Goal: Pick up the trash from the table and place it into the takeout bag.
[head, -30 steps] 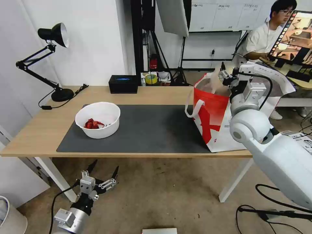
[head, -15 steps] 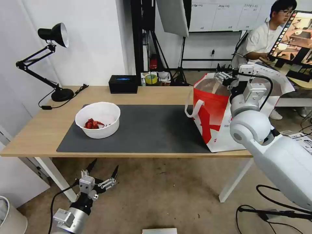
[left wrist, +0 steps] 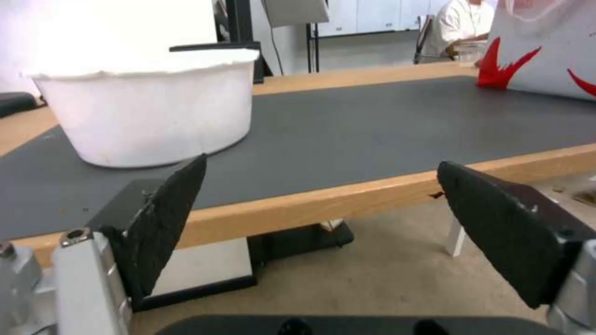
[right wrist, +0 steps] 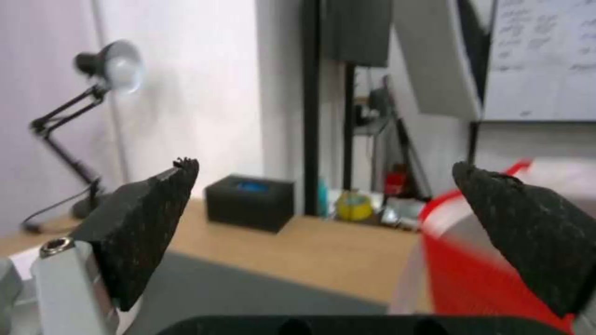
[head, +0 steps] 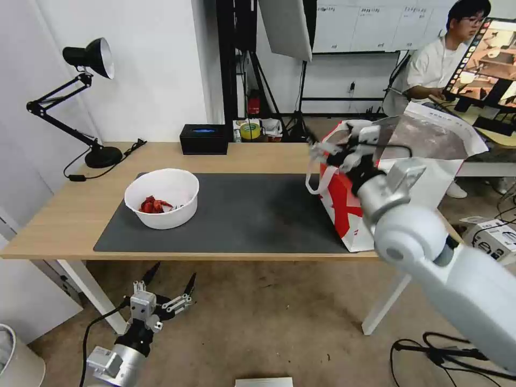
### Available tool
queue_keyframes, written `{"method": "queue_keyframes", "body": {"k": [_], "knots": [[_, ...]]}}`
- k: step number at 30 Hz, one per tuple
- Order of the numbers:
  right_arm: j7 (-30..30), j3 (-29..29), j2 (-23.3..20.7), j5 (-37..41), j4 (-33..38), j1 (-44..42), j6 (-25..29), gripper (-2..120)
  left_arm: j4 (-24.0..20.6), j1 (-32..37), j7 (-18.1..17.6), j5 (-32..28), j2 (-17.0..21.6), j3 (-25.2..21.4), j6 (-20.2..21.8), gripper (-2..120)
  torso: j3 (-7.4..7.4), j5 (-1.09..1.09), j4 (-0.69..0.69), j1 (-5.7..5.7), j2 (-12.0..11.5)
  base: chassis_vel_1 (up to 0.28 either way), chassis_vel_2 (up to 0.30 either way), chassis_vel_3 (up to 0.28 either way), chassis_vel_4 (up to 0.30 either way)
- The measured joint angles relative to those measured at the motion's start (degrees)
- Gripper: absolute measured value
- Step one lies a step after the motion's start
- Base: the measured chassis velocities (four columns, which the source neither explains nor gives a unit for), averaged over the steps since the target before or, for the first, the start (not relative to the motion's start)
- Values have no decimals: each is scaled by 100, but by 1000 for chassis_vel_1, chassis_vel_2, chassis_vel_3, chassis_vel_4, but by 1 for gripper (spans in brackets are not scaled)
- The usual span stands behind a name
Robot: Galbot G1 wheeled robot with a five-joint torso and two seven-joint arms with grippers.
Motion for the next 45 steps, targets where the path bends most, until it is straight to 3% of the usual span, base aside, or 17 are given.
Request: {"method": "queue_keyframes", "body": {"k": [15,18,24,32,45], "knots": [[-368,507,-40,-853,693,-2082,166,100,-85,135,10,130,-185,-89,-152,100,0,1,-1,0,0,0,0,0,0],[-590,730,225,-1594,636,-3130,532,100,-87,188,23,192,-231,-91,-196,100,0,0,-1,-1,0,0,0,0,0],[-770,831,675,-2327,420,-3987,1057,100,-136,242,33,205,-237,-114,-221,100,-1,0,-1,-1,0,0,0,0,0],[-588,820,1206,-3111,161,-4644,1483,100,-194,316,38,223,-261,-155,-248,100,0,0,-1,-1,1,0,0,0,0],[-423,828,1489,-3390,-8,-4986,1520,100,-242,404,136,311,-353,-159,-305,100,0,0,0,0,0,0,0,0,0]]}}
